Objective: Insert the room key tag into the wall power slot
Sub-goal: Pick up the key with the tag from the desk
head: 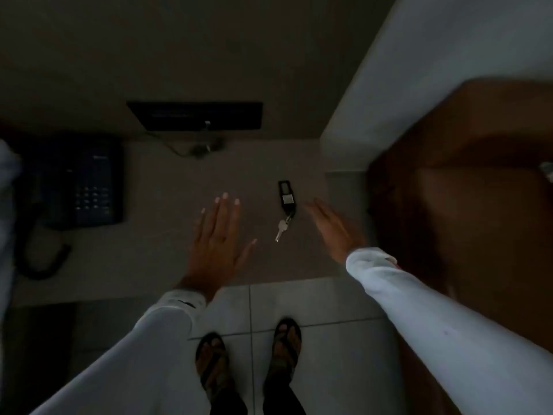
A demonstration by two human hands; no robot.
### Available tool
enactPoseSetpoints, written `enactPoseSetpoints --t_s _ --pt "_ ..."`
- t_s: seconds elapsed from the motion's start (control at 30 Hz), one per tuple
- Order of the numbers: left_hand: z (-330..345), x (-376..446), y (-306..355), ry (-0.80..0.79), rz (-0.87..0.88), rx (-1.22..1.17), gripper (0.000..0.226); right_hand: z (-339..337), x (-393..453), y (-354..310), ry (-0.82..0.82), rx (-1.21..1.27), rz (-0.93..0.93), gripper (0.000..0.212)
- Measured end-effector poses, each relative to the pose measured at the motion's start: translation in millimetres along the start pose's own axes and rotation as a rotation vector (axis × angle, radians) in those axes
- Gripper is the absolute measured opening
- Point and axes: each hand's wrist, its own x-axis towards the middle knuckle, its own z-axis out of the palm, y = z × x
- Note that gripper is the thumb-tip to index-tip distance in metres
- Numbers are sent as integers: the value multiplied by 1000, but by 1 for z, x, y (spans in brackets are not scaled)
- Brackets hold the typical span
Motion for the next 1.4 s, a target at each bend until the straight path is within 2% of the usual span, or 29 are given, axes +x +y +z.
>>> enactPoseSetpoints --t_s 0.07,0.2,0.3,0.4,0.53,0.67,0.73,0.8,0.93,1.07,1.23,1.33,1.4 --pt "30 13 -8 -49 -17 -37 82 13 29 7 15 28 -15 81" --pt "78 31 -22 -91 -11 -79 82 33 79 12 29 47 -134 60" --pt "103 32 -32 -9 23 -34 78 37 103 20 -22 -149 -268 52" --pt "118 30 -37 49 21 -6 76 31 113 28 -44 -123 -284 50" --pt "121 29 -39 95 29 11 75 26 104 35 -59 -200 -171 63" --pt "121 29 -39 96 24 12 75 31 85 40 107 -261 -165 49" --pt "122 29 -39 109 27 25 74 37 78 41 133 -272 -111 49" --pt "122 29 -39 115 30 30 74 45 72 37 123 -191 -12 50" --pt "120 30 -37 116 17 28 73 56 61 20 59 185 209 37" --pt "115 30 -36 99 29 63 73 60 57 1 81 311 242 28" --pt "107 32 -32 46 17 70 74 56 67 -10 15 465 311 19" --pt "94 34 -28 7 16 72 73 50 73 -13 -34 537 307 33" --pt "80 31 -25 -11 38 83 73 44 73 -14 -30 541 304 28"
